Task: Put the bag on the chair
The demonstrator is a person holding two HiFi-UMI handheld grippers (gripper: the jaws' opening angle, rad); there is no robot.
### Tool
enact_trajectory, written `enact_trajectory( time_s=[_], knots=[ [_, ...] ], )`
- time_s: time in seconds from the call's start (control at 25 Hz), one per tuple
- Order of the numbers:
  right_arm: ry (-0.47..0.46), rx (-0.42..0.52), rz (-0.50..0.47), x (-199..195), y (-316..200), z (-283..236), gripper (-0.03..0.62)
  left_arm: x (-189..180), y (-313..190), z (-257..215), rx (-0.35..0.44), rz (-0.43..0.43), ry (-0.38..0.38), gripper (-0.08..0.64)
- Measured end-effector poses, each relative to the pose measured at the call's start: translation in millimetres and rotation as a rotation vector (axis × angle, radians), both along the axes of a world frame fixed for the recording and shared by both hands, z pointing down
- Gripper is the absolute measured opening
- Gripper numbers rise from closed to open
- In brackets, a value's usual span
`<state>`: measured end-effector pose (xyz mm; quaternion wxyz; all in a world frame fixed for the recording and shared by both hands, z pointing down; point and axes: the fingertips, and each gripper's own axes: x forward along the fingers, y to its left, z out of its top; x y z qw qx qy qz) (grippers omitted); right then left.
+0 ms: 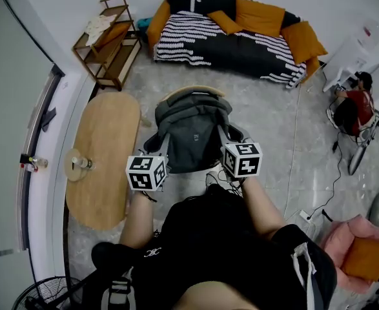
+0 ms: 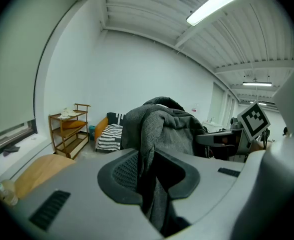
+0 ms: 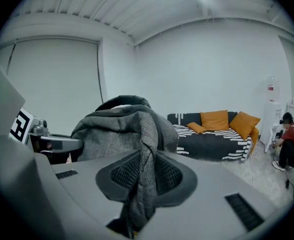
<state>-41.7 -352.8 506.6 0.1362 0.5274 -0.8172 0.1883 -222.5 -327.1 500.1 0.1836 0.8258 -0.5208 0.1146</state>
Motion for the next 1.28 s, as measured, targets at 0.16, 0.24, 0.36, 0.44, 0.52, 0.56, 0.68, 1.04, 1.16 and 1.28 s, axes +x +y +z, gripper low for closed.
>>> enact_trajectory(
  time_s=[0.16, 0.24, 0.36, 0.44, 0.52, 0.56, 0.68, 1.04, 1.16, 1.28],
  knots=[
    [-0.006, -0.03, -0.019, 19.5, -41.4, 21.0, 0.087, 19.3, -38.3, 20.4, -0.044, -0.015, -0.015, 0.083],
    [-0.008, -0.049, -0.03, 30.6, -60.3, 33.5, 0.087, 30.3, -55.3, 32.7, -0.075, -0.023, -0.019, 0.083],
    [-0.011, -0.084, -0.047, 48.5, -91.0, 54.6, 0.089, 48.4, -81.1, 52.6, -0.122, -0.037, -0.028, 0.083],
    [-0.012, -0.109, -0.058, 62.3, -110.0, 70.7, 0.089, 62.5, -97.6, 68.2, -0.152, -0.047, -0.039, 0.083],
    [-0.008, -0.135, -0.071, 73.1, -125.1, 88.0, 0.089, 73.3, -112.0, 86.1, -0.182, -0.058, -0.045, 0.083],
    [-0.003, -0.147, -0.079, 75.5, -131.4, 96.8, 0.089, 75.6, -118.4, 95.9, -0.197, -0.064, -0.046, 0.083],
    [0.016, -0.19, -0.108, 77.0, -148.1, 125.5, 0.089, 76.6, -135.6, 127.2, -0.25, -0.078, -0.043, 0.084],
    [0.082, -0.367, -0.203, 94.9, -191.7, 237.8, 0.092, 93.8, -173.5, 235.1, -0.441, -0.081, -0.1, 0.091],
    [0.055, -0.347, -0.268, 86.2, -206.6, 249.2, 0.091, 84.2, -190.9, 248.5, -0.412, -0.117, -0.034, 0.091],
    [0.046, -0.358, -0.295, 71.4, -225.9, 252.3, 0.092, 70.2, -207.7, 253.9, -0.402, -0.11, -0.02, 0.09]
  ],
)
